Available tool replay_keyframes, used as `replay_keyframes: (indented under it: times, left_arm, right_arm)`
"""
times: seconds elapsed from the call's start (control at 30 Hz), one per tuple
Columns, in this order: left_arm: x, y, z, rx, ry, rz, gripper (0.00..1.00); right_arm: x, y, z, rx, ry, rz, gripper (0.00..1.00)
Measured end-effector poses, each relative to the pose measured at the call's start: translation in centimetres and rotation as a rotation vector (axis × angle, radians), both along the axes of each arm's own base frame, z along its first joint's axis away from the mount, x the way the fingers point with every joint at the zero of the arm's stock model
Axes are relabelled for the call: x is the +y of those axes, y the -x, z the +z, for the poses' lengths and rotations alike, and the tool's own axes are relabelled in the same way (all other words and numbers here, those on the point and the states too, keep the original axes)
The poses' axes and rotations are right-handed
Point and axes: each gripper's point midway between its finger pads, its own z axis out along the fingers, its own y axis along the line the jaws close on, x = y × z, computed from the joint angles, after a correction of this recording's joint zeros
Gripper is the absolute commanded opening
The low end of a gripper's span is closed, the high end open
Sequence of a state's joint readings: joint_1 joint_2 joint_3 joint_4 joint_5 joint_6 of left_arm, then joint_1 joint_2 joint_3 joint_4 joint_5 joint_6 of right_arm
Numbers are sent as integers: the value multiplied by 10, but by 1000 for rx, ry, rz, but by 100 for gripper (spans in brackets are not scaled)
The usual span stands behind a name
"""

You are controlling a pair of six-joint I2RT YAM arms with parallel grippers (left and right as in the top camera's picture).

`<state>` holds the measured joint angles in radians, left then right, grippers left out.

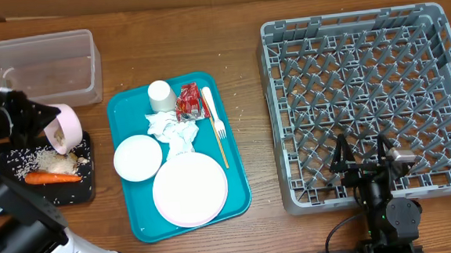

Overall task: Sort waste into correct bins and load items into the dishwasher rack
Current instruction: 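Lift the pink bowl and carry it over the black tray, then tip the pink bowl to dump rice and peanut shells onto the tray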

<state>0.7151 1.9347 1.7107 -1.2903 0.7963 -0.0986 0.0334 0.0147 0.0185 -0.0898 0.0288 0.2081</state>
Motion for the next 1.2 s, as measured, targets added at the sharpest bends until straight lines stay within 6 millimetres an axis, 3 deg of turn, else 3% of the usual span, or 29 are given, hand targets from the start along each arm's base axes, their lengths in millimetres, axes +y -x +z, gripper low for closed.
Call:
replay_keyframes:
  times: [0.23,0.47,0.6,0.83,1.2]
  left_arm:
    - [22,21,-13,-83,161,108,4]
    - [45,42,-21,-315,350,244,4]
    - [54,58,-26,-360,415,316,4]
    - [76,80,-15,-515,479,413,4]
    - [83,81,-7,-575,482,417,4]
  right_arm:
    - [0,0,0,0,0,0,100]
    - [0,0,0,0,0,0,100]
    - [0,0,0,0,0,0,100]
    - [0,0,0,-1,0,0,100]
    - [0,0,0,0,0,0,100]
